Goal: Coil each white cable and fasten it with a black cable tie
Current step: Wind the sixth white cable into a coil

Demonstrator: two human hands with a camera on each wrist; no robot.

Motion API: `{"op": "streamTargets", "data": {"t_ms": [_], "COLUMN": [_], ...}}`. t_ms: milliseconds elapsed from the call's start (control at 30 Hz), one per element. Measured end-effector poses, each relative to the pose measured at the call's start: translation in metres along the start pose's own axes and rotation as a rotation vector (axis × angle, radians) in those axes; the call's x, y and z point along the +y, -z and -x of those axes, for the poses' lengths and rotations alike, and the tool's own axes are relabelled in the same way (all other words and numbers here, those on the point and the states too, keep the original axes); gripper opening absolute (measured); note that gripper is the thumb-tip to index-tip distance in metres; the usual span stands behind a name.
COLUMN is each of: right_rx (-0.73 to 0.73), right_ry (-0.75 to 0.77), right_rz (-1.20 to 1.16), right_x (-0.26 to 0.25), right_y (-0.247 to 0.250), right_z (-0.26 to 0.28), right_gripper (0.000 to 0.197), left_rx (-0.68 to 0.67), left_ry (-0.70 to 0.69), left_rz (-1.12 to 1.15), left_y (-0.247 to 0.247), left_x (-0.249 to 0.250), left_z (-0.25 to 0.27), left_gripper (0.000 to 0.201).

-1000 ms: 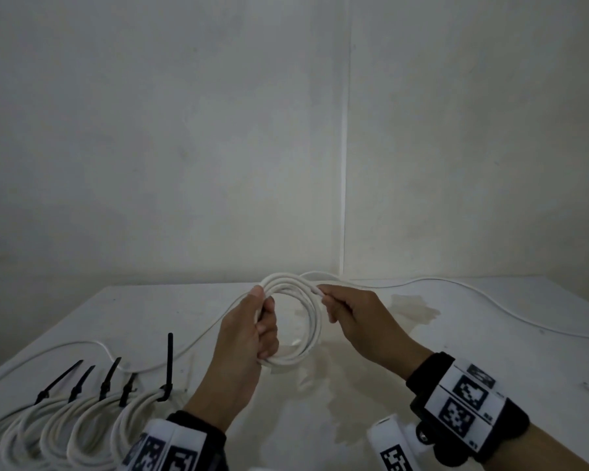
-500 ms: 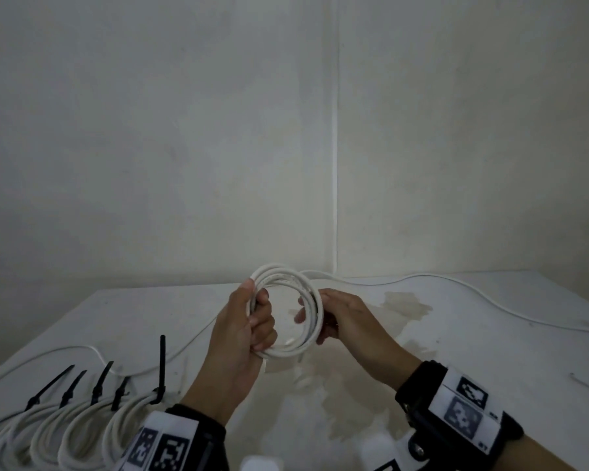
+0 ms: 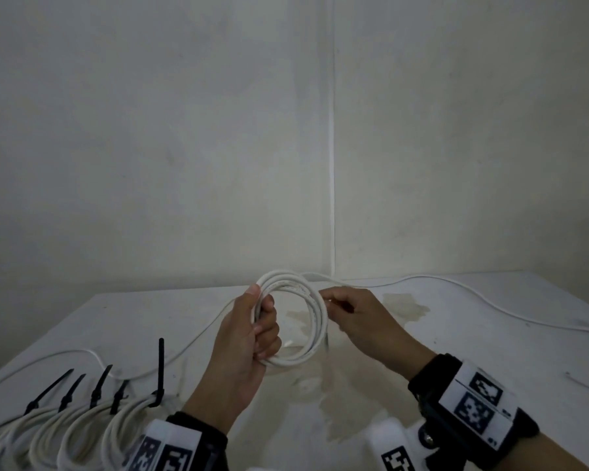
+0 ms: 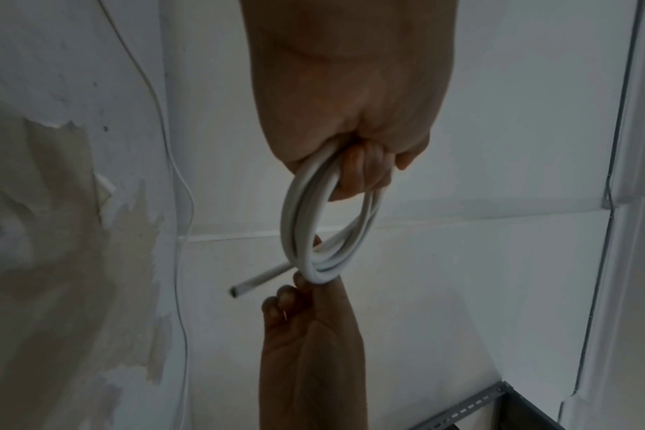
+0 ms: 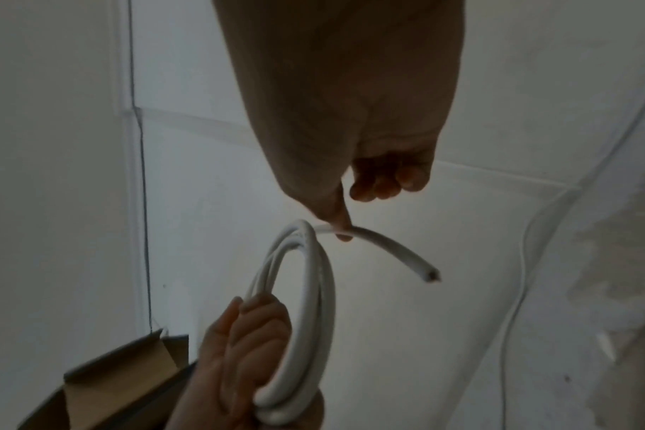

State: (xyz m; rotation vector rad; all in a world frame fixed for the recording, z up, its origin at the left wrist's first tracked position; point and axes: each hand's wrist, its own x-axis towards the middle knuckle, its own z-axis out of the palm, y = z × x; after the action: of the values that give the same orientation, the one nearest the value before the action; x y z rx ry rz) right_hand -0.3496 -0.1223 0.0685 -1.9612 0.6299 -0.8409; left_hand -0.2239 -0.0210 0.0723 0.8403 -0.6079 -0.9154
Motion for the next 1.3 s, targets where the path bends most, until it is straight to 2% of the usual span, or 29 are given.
{"op": "streamTargets", "data": {"t_ms": [100,167,300,433,600,767,833,900,967,1100,1233,1300], "right_rx": [-0.023,-0.068,-0.017,-0.033,-0.047,-0.17,-0.218,-0.245,-0.238,-0.168,-0.233,-0.251], "right_ry": [-0.09,-0.112,-0.027,-0.06,-0.049,-0.177,-0.186,-0.179,-0.136,-0.088,-0.112,-0.133], "right_rz": [-0.286,-0.436,-0.4,-0.494,-0.5,-0.809,-0.855,-0.766,-0.505,-0.11,0.022,0.004], "right_x": [-0.007,-0.01,-0.005,0.0,0.005,0.001,-0.002,-0.004,-0.005,-0.005,-0.005,-0.003], "right_y": [-0.002,-0.005,-0.009,-0.01,-0.01,-0.011,-0.01,-0.01,-0.01,-0.005,-0.001,-0.001], "right_z": [0.004,0.007,0.008,0.009,0.012,0.017,0.017,0.017,0.019,0.018,0.019,0.019], "right_gripper": [0.034,0.03,0.011,0.012,0.012,0.014,0.01,0.016,0.026,0.026,0.025,0.035], "left_rx": [-0.004,0.0,0.009,-0.001,-0.057,-0.047,-0.035,-0.027,-0.027,-0.008,0.014,0.029], "left_ry": [-0.008,-0.013,0.0,-0.002,0.001,0.029,0.022,0.006,-0.009,-0.028,-0.053,-0.062], "left_rz": [0.008,0.007,-0.021,-0.063,-0.182,-0.208,-0.196,-0.205,-0.209,-0.211,-0.283,-0.328], "left_y": [-0.001,-0.002,-0.004,-0.004,-0.002,0.001,0.003,0.003,0.003,0.003,0.005,0.003], "left_x": [0.0,0.0,-0.006,-0.008,-0.007,-0.009,-0.01,-0.009,-0.009,-0.008,-0.012,-0.015], "left_z": [-0.001,-0.002,0.001,0.003,0.005,0.002,0.002,0.002,0.002,0.002,0.002,0.004], "left_gripper": [0.036,0.036,0.037,0.037,0.037,0.037,0.037,0.037,0.037,0.036,0.036,0.035]}}
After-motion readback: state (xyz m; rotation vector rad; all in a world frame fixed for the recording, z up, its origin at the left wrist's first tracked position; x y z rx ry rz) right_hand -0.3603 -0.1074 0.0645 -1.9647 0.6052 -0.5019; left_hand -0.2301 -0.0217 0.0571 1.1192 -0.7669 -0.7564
